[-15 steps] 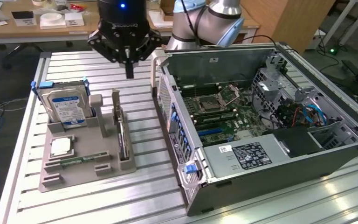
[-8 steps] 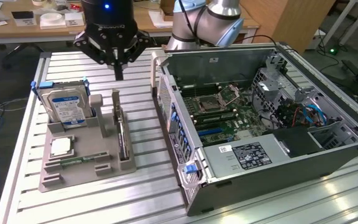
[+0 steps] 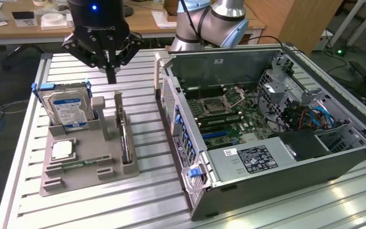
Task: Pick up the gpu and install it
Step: 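Reach for the gpu, then pick up the gpu and move the gpu toward the slot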
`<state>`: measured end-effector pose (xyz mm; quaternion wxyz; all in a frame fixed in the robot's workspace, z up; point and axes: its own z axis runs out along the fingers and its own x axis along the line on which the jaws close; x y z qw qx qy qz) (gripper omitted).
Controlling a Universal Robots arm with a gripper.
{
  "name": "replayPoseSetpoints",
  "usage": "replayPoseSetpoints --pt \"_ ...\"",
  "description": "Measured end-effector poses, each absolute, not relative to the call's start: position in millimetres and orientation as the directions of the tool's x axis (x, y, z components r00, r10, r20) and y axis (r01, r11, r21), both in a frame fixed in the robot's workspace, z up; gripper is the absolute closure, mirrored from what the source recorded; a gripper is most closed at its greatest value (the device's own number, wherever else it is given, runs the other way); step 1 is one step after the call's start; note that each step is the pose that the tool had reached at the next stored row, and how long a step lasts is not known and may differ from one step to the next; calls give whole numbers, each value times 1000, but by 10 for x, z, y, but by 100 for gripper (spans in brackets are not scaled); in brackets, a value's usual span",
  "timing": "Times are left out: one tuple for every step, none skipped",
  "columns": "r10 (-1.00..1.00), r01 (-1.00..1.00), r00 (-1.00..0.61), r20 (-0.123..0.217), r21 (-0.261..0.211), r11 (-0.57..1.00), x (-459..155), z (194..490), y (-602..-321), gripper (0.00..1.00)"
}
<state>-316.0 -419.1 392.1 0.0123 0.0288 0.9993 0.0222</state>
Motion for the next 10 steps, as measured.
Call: replayPoseSetpoints --pt "58 57 -998 -23 45 997 -3160 3921 -4191 89" --pt "58 57 -998 -23 45 997 -3160 3921 -4191 89" --pt "58 57 -998 -23 45 997 -3160 3921 -4191 89" --pt "58 57 -998 -23 45 997 -3160 3921 -4191 89" --pt "58 57 -998 -23 45 997 -3161 3921 -4191 89" --pt "58 57 -998 -23 45 997 -3161 3921 -4191 89" --pt "58 57 -998 -23 45 997 -3161 3921 -4191 89" --pt "58 57 -998 -23 45 997 -3161 3921 -4191 89" --pt "58 57 -998 -23 45 997 -3161 3921 -4191 89" --pt "58 57 -998 -23 45 997 -3161 3921 -4191 89"
